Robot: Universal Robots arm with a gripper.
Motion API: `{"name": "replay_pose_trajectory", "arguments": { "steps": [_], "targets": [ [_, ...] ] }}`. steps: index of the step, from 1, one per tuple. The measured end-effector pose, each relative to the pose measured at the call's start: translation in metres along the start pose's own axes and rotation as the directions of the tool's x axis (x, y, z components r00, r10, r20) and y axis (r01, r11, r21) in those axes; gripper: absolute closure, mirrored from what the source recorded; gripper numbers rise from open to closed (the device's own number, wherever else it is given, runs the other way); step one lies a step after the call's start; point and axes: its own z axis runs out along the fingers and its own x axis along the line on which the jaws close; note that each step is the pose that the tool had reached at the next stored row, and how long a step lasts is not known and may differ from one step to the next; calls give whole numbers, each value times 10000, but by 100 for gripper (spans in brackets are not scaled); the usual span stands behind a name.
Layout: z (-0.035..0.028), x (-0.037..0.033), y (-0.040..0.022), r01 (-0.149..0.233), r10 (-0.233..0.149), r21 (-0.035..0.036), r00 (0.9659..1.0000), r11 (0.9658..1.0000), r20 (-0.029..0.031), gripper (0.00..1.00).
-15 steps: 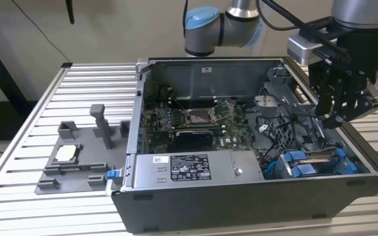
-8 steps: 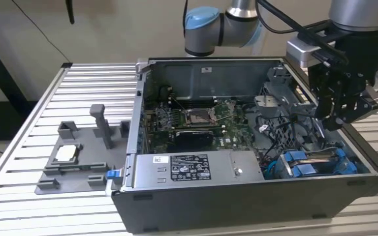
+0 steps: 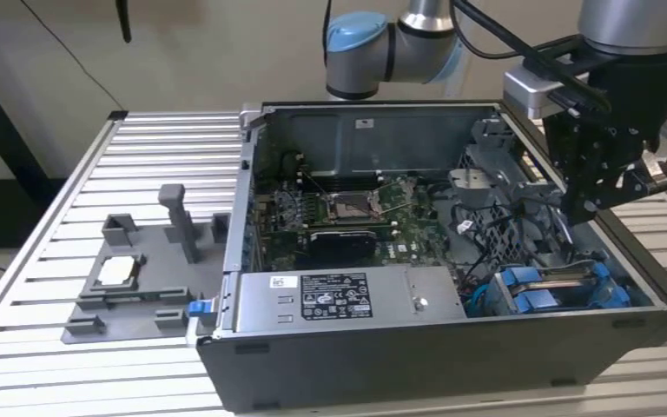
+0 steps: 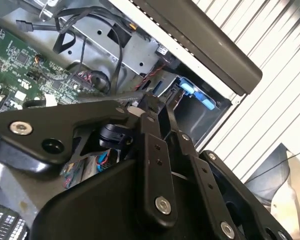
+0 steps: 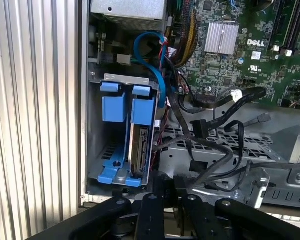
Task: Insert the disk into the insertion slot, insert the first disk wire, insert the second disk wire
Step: 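Insert the first disk wire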
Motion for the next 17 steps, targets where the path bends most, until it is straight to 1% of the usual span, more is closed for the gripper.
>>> {"name": "replay_pose_trajectory", "arguments": {
  "steps": [6,7,8,10,12,13,15,17],
  "targets": [
    [0,0,0,1,-1,-6,10000,10000,-1,81],
    [1,2,-1,1,-1,-38,10000,10000,1,81],
    [3,6,-3,2,-2,-96,10000,10000,7,81],
    [9,21,-10,5,-4,-259,10000,9997,24,81],
    [19,46,-13,4,-2,-406,10000,9992,39,81],
    [25,62,-14,1,0,-450,10000,9990,42,81],
    [42,103,-11,-3,5,-487,10000,9988,46,81],
    [66,137,-5,-13,15,-496,10000,9988,47,81]
  ]
}}
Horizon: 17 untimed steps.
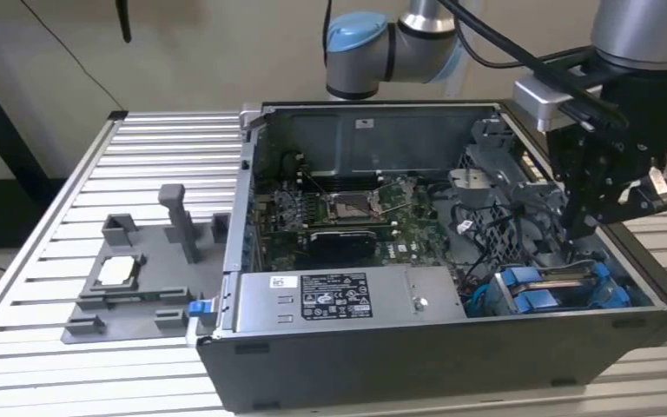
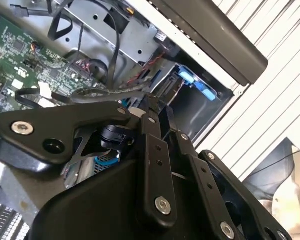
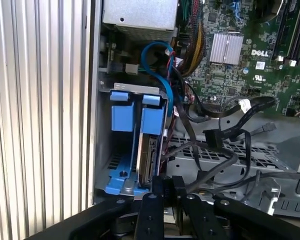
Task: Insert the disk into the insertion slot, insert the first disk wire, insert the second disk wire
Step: 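Insert the first disk wire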
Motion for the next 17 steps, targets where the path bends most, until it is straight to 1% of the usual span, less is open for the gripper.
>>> {"name": "replay_pose_trajectory", "arguments": {
  "steps": [2,6,7,8,9,12,14,17],
  "targets": [
    [34,14,8,-57,57,-3,10000,10000,-7,81],
    [101,21,19,-293,293,-12,9996,9996,-53,81],
    [112,24,18,-312,311,-24,9995,9995,-56,81],
    [120,30,11,-311,311,-64,9995,9995,-55,81],
    [129,36,0,-312,312,-119,9995,9994,-50,81],
    [155,57,-50,-309,308,-316,9995,9990,-29,81],
    [167,66,-77,-305,305,-492,9995,9983,-15,81],
    [184,76,-115,-297,298,-780,9996,9965,7,81]
  ]
}}
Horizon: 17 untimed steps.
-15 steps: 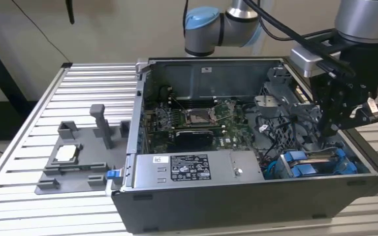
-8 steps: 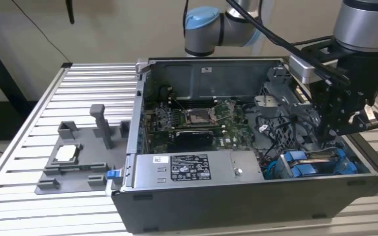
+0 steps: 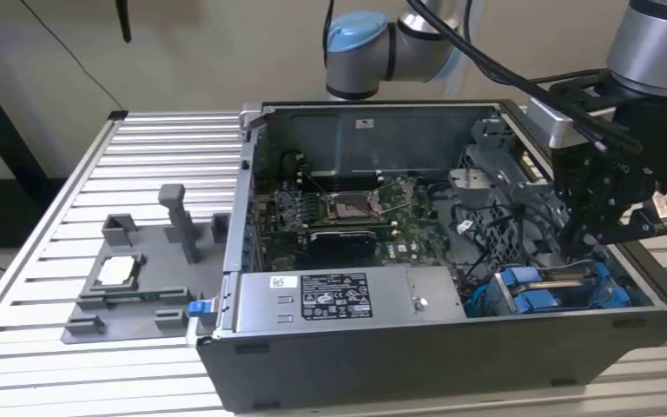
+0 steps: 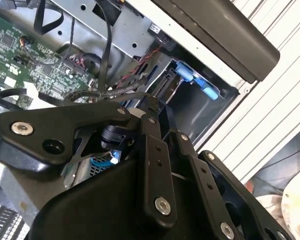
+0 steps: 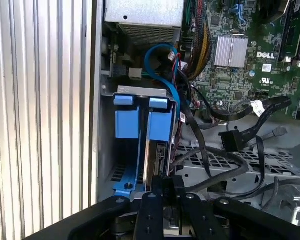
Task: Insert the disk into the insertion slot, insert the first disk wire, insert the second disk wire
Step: 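Insert the first disk wire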
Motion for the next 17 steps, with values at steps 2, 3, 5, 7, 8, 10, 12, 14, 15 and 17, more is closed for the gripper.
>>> {"name": "replay_pose_trajectory", "arguments": {
  "steps": [2,3,5,7,8,10,12,14,15,17],
  "targets": [
    [11,4,-28,2,-2,-133,10000,9999,19,81],
    [16,6,-44,2,-1,-174,10000,9998,37,81],
    [26,11,-68,-4,6,-192,9999,9998,121,81],
    [34,19,-83,-17,21,-188,9998,9998,206,81],
    [37,24,-88,-20,25,-192,9997,9998,232,81],
    [40,40,-103,-17,26,-352,9997,9994,256,81],
    [48,56,-130,-13,28,-535,9996,9986,292,81],
    [58,70,-159,-11,33,-651,9994,9979,336,81],
    [63,77,-173,-10,35,-701,9993,9975,361,81],
    [73,88,-199,-8,41,-803,9992,9968,403,81]
  ]
}}
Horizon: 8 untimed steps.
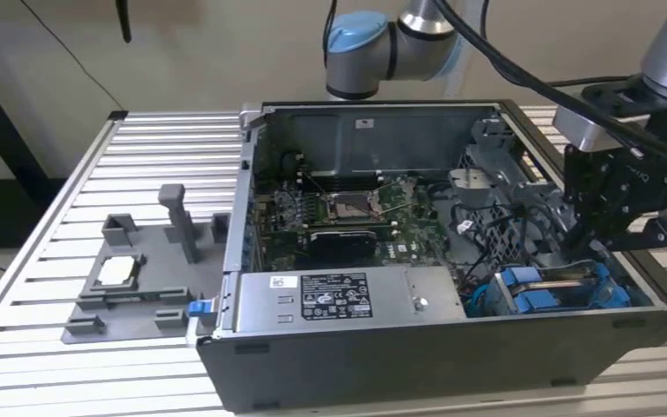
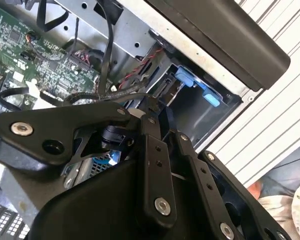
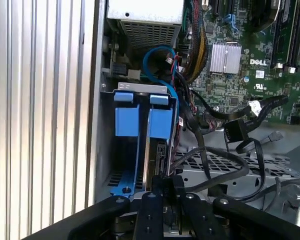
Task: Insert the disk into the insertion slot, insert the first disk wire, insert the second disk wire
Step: 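Insert the first disk wire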
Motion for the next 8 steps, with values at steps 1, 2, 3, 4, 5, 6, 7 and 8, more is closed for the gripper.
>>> {"name": "replay_pose_trajectory", "arguments": {
  "steps": [1,2,3,4,5,6,7,8],
  "targets": [
    [5,4,-9,-1,1,-35,10000,10000,21,81],
    [9,6,-17,-1,2,-69,10000,10000,38,81],
    [12,8,-22,-3,4,-103,10000,9999,46,81],
    [16,10,-24,-12,13,-135,10000,9999,53,81],
    [19,11,-25,-24,25,-167,10000,9999,55,81],
    [20,13,-26,-36,37,-225,10000,9997,56,81],
    [21,16,-28,-39,41,-328,10000,9995,60,81],
    [25,18,-34,-40,43,-420,10000,9991,68,81]
  ]
}}
